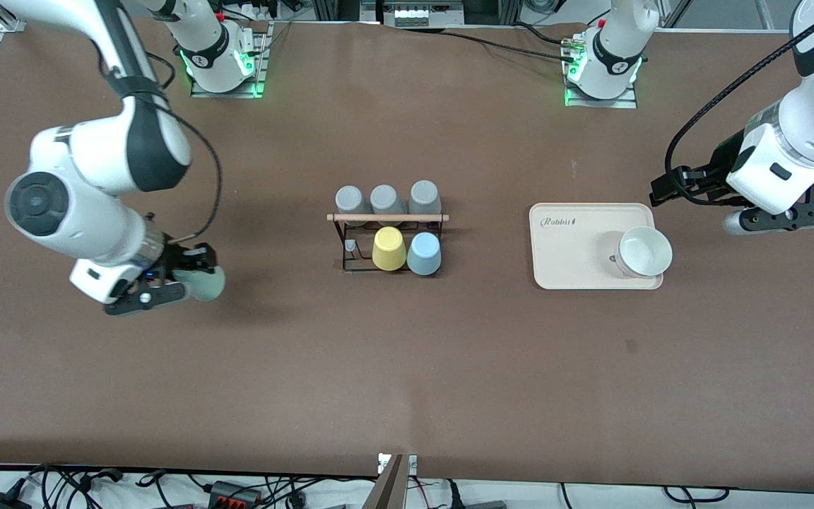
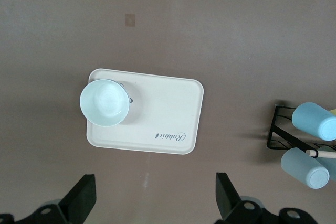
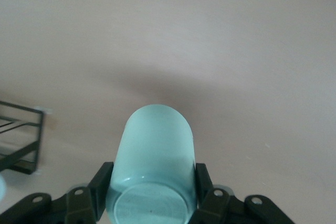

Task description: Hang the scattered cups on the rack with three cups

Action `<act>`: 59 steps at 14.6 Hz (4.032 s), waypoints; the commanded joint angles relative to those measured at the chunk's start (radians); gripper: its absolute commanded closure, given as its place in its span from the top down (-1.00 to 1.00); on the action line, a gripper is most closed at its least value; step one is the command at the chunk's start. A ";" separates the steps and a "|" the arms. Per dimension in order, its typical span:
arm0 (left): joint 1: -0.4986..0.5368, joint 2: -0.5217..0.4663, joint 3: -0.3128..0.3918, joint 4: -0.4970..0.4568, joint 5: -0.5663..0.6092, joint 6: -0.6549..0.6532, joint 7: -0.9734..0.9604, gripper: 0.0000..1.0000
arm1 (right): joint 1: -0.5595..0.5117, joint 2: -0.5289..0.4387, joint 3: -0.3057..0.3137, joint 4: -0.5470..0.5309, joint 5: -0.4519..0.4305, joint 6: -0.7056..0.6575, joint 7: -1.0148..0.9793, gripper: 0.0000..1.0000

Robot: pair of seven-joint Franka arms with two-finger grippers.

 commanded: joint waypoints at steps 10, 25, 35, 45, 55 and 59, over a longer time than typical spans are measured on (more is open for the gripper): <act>0.013 -0.010 0.002 -0.002 0.000 -0.028 0.016 1.00 | 0.257 0.075 -0.003 0.139 0.001 -0.037 0.396 -0.57; 0.015 -0.010 0.005 -0.002 -0.001 -0.037 0.017 1.00 | 0.363 0.182 -0.003 0.186 0.061 -0.035 0.594 -0.56; 0.015 -0.010 0.005 -0.002 0.000 -0.039 0.017 1.00 | 0.363 0.251 -0.002 0.208 0.062 -0.029 0.596 -0.56; 0.015 -0.010 0.005 -0.002 0.000 -0.037 0.017 1.00 | 0.354 0.251 -0.007 0.254 0.061 -0.040 0.596 1.00; 0.013 -0.010 0.005 -0.003 0.000 -0.039 0.017 1.00 | 0.113 0.136 -0.017 0.429 0.056 -0.267 0.519 1.00; 0.013 -0.010 0.005 -0.002 0.000 -0.039 0.017 1.00 | -0.063 0.055 -0.014 0.421 0.053 -0.306 0.391 1.00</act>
